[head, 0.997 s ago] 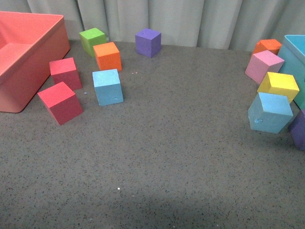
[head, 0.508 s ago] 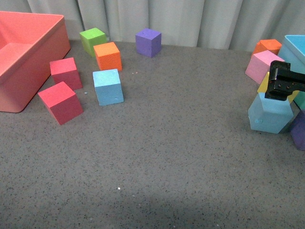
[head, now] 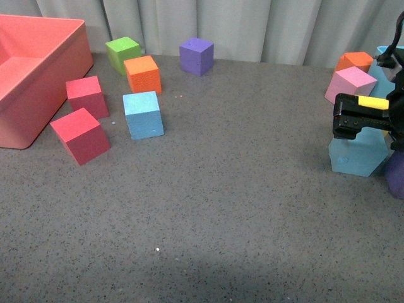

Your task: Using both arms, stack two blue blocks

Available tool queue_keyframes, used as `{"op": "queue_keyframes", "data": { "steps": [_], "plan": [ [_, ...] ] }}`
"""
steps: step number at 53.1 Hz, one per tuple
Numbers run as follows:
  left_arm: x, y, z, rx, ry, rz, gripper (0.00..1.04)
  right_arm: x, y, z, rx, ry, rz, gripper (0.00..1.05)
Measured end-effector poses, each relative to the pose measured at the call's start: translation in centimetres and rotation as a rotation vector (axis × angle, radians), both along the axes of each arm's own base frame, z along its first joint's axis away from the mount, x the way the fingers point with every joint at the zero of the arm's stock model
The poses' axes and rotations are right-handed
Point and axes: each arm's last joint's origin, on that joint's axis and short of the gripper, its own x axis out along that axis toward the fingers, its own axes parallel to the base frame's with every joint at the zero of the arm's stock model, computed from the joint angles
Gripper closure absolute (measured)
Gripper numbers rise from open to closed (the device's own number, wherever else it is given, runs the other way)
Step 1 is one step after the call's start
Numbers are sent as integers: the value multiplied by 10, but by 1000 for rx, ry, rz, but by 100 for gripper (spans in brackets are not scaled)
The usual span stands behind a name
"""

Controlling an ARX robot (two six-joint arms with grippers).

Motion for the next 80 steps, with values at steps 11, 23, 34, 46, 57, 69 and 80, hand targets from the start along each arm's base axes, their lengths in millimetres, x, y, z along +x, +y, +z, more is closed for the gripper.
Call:
{"op": "queue_keyframes", "data": {
  "steps": [11,23,34,46,57,69,80],
  "plan": [
    [0,0,0,0,0,0,7,9,4,-9,-12,31,8,10],
    [0,0,0,0,0,0,7,14,4,-16,-20,61,5,10],
    [0,0,0,0,0,0,7,19,5,-21,-26,79,4,10],
    [0,0,0,0,0,0,7,20,7,-25,-39,99,5,32],
    [0,0,0,0,0,0,7,21,10,-24,-26,101,13,54],
    [0,0,0,0,0,0,7,29,34,-11,17,60,82,58],
    [0,0,0,0,0,0,7,51,78,6,40,12,159,58]
  ]
}}
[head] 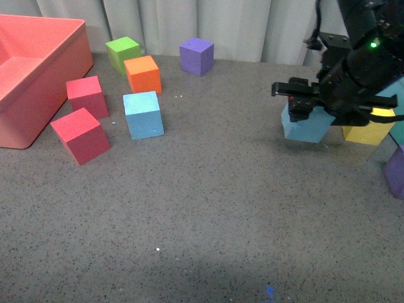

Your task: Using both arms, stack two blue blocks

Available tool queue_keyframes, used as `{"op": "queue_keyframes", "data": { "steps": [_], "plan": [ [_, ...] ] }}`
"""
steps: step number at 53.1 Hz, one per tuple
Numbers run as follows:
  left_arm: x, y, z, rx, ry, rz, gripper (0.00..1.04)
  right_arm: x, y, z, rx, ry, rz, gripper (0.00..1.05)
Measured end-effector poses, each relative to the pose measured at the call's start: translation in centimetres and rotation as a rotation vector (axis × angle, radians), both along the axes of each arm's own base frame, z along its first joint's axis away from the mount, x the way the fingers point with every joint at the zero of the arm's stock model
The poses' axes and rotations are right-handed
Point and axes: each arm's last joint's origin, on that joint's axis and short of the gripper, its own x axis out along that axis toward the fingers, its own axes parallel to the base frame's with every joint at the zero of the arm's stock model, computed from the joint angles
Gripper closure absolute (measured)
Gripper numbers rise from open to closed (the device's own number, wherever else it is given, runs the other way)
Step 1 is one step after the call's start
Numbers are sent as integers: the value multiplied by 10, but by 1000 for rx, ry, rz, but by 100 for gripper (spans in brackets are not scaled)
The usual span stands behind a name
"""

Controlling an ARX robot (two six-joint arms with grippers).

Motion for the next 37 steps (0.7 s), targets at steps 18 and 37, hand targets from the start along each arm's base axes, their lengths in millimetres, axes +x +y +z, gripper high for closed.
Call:
{"op": "queue_keyframes", "data": {
  "steps": [18,37],
  "plan": [
    [0,0,0,0,0,0,7,24,63,-22,16,52,59,59],
    [0,0,0,0,0,0,7,27,89,-24,-11,67,68,54]
  ]
}}
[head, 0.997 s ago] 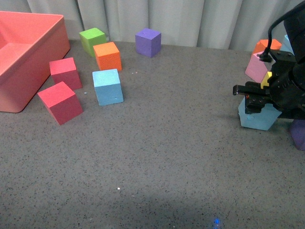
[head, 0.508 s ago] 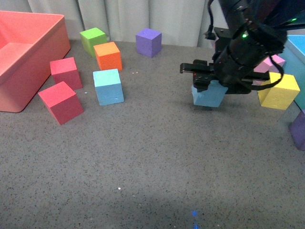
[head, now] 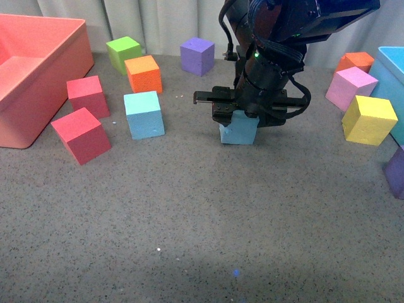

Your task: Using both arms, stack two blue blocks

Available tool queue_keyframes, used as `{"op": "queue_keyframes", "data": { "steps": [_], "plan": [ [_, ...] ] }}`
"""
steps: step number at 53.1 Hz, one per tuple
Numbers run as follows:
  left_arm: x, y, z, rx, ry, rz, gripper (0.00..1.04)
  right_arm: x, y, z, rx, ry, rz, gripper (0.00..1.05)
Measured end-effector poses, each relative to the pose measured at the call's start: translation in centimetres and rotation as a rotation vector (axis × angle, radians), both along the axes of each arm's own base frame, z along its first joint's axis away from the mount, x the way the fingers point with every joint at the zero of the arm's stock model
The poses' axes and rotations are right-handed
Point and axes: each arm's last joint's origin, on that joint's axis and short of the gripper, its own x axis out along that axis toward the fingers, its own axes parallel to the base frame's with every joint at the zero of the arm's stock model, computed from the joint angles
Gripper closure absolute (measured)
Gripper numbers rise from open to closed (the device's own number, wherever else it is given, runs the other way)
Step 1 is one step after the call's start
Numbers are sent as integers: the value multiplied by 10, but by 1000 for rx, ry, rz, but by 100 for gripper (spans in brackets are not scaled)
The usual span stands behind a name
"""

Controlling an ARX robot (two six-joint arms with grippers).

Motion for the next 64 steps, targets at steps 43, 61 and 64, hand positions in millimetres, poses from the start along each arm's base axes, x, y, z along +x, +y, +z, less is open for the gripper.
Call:
{"op": "queue_keyframes", "data": {
  "steps": [43,61,64],
  "plan": [
    [0,0,0,0,0,0,7,-120,-111,85,-58,-1138,-140,73],
    [0,0,0,0,0,0,7,-212,-158,96,-75,-1116,-117,104],
    [0,0,0,0,0,0,7,-220,-163,96,-78,-1116,-121,104]
  ]
}}
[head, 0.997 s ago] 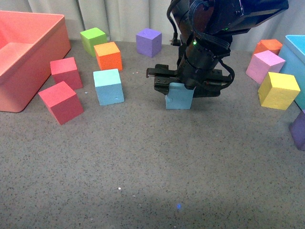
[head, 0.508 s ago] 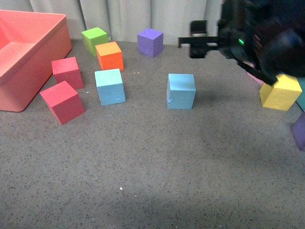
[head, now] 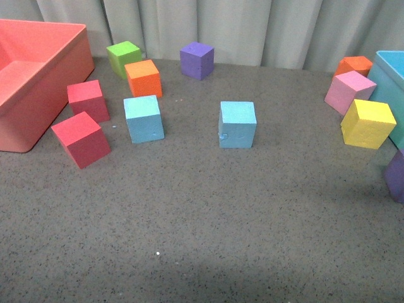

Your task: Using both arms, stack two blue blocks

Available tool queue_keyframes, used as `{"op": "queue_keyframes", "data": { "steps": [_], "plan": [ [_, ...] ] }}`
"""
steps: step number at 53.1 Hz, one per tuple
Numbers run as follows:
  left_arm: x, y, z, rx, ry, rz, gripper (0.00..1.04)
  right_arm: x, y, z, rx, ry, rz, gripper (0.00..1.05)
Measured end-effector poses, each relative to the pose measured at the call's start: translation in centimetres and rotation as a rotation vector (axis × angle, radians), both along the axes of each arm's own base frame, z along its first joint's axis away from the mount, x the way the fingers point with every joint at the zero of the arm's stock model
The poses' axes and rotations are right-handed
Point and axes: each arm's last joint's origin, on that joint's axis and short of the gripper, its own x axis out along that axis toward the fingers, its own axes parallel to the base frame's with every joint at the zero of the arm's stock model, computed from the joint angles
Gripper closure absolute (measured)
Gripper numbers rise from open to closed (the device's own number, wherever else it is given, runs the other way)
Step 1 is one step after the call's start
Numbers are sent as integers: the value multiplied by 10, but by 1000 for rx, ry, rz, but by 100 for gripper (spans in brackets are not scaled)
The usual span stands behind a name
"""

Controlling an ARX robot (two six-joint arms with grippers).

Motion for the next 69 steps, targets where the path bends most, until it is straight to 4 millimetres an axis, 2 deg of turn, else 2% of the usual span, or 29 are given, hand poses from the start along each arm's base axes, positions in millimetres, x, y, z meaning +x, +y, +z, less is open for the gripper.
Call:
{"op": "queue_keyframes", "data": {
  "steps": [14,32,54,69],
  "plan": [
    [0,0,0,0,0,0,7,-38,-12,-2,-1,13,7,104],
    [0,0,0,0,0,0,7,-70,-27,-1,0,12,2,104],
    [0,0,0,0,0,0,7,-96,-27,1,0,6,3,104],
    [0,0,0,0,0,0,7,-106,-27,3,0,-3,4,104]
  ]
}}
